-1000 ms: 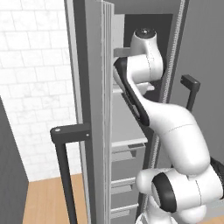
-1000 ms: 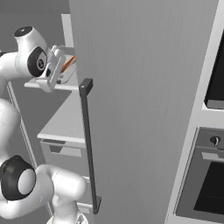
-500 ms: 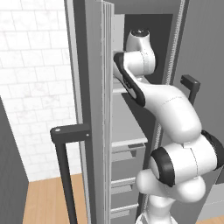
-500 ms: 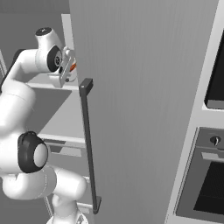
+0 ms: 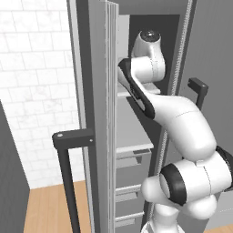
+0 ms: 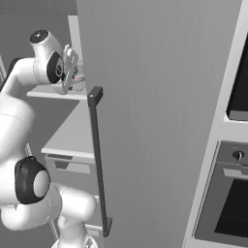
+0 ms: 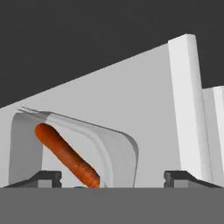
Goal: Take the meat container that has the fish and place it on the second highest rack of the freezer. Then take the vegetable container that has the lime and carrot and place it on the highest rack of the freezer.
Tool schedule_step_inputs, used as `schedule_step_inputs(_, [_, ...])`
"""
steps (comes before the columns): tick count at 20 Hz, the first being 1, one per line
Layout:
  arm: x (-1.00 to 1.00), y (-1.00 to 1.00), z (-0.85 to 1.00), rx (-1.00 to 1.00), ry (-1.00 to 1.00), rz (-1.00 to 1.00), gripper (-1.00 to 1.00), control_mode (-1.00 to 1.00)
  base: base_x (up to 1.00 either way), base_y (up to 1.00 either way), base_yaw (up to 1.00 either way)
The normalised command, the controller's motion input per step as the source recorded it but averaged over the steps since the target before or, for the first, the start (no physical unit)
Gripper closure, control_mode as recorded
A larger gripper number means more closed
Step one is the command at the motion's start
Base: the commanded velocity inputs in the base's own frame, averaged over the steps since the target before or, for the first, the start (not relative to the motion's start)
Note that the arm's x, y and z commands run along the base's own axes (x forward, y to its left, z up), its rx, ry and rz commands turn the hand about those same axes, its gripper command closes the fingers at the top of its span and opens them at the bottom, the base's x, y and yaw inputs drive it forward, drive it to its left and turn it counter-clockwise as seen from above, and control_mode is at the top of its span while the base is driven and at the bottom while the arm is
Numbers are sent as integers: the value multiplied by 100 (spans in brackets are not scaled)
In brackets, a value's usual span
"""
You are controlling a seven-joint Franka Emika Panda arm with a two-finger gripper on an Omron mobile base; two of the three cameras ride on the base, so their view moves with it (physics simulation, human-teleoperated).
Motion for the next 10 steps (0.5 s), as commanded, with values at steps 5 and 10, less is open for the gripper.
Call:
schedule_step_inputs(5, [-91, -10, 57, 8, -17, 4, -100, -100, 0, 0, 0])
schedule_step_inputs(10, [-100, -13, 33, 4, 4, 15, -100, -100, 0, 0, 0])
